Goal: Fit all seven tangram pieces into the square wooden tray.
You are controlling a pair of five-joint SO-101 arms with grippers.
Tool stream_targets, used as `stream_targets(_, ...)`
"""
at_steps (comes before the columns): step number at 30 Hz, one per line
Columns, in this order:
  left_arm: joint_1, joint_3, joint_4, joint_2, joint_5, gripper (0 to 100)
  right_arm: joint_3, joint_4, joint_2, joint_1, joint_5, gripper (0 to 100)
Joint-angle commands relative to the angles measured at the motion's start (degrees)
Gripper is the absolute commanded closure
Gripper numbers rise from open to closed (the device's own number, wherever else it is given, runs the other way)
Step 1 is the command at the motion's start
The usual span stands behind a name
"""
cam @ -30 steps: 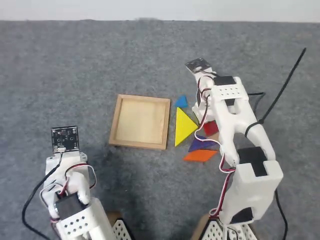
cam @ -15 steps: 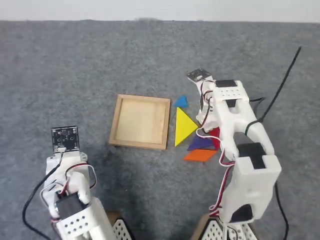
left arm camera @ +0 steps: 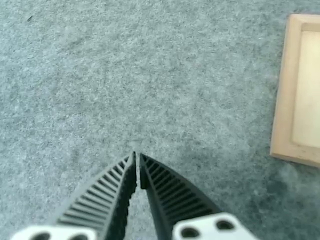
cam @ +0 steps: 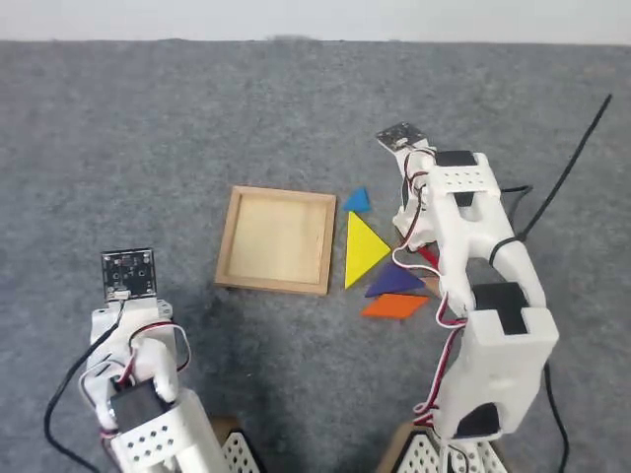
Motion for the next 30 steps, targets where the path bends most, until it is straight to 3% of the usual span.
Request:
stream_targets(1,0.09,-0.48,0.18,-0.88,-0.70,98,-4.13,4.00,-0.75,1.01,2.11,99.1)
stream_targets(12,0.09,-0.48,0.18,-0.88,-0.70,98,-17.23,12.97,-7.34,-8.04,1.85,99.1)
stream_targets(23,0.09,-0.48,0.18,-0.88,-0.70,98,-23.65,6.81,-10.15,-22.55,-4.57,99.1)
stream_targets(30,0.09,-0.48,0.18,-0.88,-0.70,98,-23.82,-2.86,-2.15,-32.48,-8.18,99.1)
